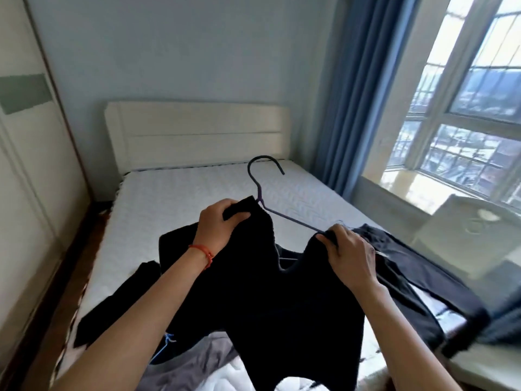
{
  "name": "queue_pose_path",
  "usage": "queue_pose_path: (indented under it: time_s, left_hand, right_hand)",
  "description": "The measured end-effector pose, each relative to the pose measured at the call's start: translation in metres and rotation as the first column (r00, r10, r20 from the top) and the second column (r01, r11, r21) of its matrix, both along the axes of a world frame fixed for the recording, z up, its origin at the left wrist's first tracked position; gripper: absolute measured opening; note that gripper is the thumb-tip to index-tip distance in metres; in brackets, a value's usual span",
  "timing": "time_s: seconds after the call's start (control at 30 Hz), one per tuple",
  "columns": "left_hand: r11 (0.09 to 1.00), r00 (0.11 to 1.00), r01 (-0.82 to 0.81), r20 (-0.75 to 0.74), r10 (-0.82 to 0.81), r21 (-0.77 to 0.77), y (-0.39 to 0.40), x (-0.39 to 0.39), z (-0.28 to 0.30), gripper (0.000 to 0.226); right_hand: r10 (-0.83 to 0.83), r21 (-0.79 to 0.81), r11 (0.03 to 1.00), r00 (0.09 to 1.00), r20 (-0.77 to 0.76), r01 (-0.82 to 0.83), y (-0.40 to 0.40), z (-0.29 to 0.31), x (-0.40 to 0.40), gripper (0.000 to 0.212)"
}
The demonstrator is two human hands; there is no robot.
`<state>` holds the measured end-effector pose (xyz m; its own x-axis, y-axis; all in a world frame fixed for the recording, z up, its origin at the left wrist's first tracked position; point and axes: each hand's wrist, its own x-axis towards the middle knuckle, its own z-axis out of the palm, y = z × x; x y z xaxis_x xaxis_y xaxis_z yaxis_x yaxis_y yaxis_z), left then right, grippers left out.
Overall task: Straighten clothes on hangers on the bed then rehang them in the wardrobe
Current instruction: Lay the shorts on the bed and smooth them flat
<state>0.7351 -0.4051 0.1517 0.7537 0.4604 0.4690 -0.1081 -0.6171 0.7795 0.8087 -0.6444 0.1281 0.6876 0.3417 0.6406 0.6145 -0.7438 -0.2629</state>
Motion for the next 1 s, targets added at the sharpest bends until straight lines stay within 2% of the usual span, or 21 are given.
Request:
queue_pose_path:
  time_s: [0.1,0.23,0.43,0.5,0.57,0.67,0.73,0.83,0.87,0.93,0.97,1.0]
  left_hand:
    - [0.999,0.999,-0.003,0.045,0.005,-0.046,-0.022,0.013,-0.003,0.021]
    - [0.994,0.991,-0.046,0.121,0.058,-0.098,-0.047,0.026,0.007,0.011]
    - [0.994,0.98,0.084,0.186,-0.069,-0.074,-0.131,0.038,0.011,0.011]
    - [0.985,0.972,0.169,0.17,-0.16,-0.037,-0.157,0.039,0.012,0.02]
    - [0.975,0.962,0.221,0.168,-0.214,-0.025,-0.173,0.042,0.016,0.014]
    - [0.974,0.964,0.209,0.186,-0.19,-0.086,-0.185,0.054,0.026,0.005]
    - [0.963,0.967,0.254,0.043,-0.251,-0.094,-0.198,0.063,0.029,0.017]
    - [0.911,0.88,0.375,-0.244,-0.408,-0.172,-0.22,0.073,0.023,0.031]
    - [0.895,0.854,0.391,-0.276,-0.44,-0.216,-0.226,0.075,0.019,0.04]
    - [0.855,0.832,0.425,-0.245,-0.499,-0.298,-0.237,0.075,0.015,0.076]
    - [0.837,0.824,0.442,-0.223,-0.521,-0.324,-0.24,0.076,0.014,0.084]
    - [0.817,0.813,0.462,-0.203,-0.545,-0.345,-0.245,0.078,0.013,0.081]
  right_hand:
    - [-0.091,0.045,0.995,0.996,0.005,0.091,-0.046,0.003,0.008,0.047]
    - [-0.182,0.165,0.968,0.982,-0.049,0.188,-0.121,-0.001,0.018,0.054]
    - [-0.271,0.173,0.945,0.961,-0.056,0.276,-0.213,0.011,0.03,0.036]
    - [-0.278,0.207,0.937,0.959,-0.049,0.283,-0.246,0.017,0.032,0.04]
    - [-0.258,0.253,0.933,0.966,-0.03,0.257,-0.278,0.023,0.032,0.042]
    - [-0.219,0.305,0.931,0.975,0.032,0.2,-0.32,0.031,0.035,0.043]
    - [-0.203,0.319,0.933,0.976,0.079,0.168,-0.344,0.034,0.04,0.047]
    - [-0.19,0.334,0.931,0.977,0.099,0.147,-0.376,0.032,0.049,0.046]
    - [-0.194,0.337,0.93,0.976,0.099,0.15,-0.384,0.03,0.051,0.045]
    - [-0.205,0.346,0.924,0.976,0.078,0.166,-0.399,0.025,0.056,0.039]
    - [-0.212,0.352,0.919,0.975,0.061,0.178,-0.405,0.023,0.059,0.034]
    - [-0.22,0.357,0.915,0.975,0.041,0.191,-0.411,0.02,0.061,0.03]
